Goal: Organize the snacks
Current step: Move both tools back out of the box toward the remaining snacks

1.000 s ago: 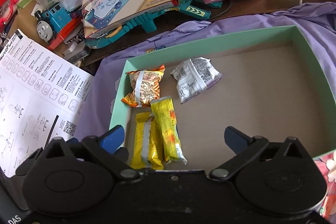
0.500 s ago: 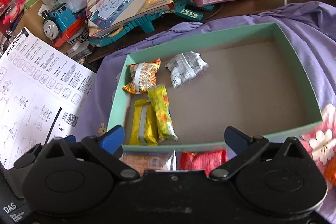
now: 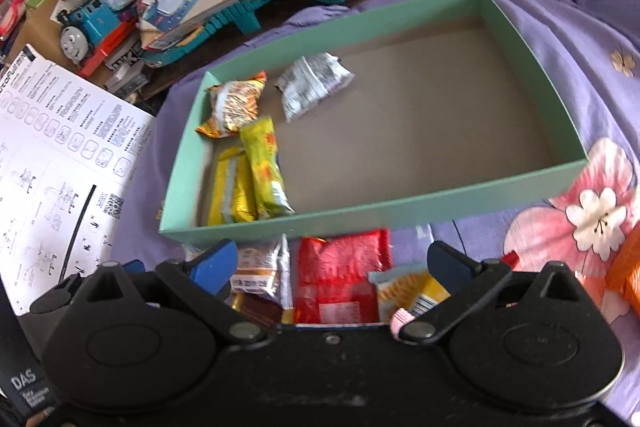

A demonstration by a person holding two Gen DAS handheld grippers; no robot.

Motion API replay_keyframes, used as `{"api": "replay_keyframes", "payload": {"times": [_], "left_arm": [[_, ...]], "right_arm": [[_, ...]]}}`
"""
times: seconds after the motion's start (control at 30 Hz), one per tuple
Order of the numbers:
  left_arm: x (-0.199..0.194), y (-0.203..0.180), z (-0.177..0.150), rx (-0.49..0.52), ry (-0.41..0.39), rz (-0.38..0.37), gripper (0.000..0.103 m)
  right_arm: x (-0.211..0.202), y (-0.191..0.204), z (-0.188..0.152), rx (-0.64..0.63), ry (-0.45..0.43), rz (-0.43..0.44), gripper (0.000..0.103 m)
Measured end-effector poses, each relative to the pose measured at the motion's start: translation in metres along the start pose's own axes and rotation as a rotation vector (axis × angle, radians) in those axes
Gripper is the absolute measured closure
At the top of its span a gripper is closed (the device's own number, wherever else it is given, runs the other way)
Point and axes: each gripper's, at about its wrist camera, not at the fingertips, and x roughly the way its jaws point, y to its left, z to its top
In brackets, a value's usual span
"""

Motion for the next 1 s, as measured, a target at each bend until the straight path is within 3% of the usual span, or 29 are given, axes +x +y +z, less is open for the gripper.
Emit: {"api": "replay_keyframes", "payload": {"times": [0.07,0.2,0.3,0.5,1.0], "left_arm": [[0.008,-0.001,0.002,-0.020,0.019,0.007,0.000],[0.020,-0.002,0.008,-0.057,0.036,0.040,0.000],[0.028,0.000,0.013,-0.093,0.049,0.054,0.000],[0.044,-0.001,0.013,-0.104,0.064,0.068,0.000],[0.030,0.037,-0.016,-0.061,0.053,-0.007,0.000]], "right_arm": [[0.004,-0.003,0.000,-0.004,0.001,-0.004,0.008],[0.017,-0.009,0.002,0.001,0.012,-0.012,0.025],[0.030,-0.012,0.002,0.009,0.036,-0.012,0.029],[0.050,-0.013,0.001,0.017,0.077,-0.009,0.030],[0.070,0.011,-0.013,-0.015,0.161,0.058,0.030]]}}
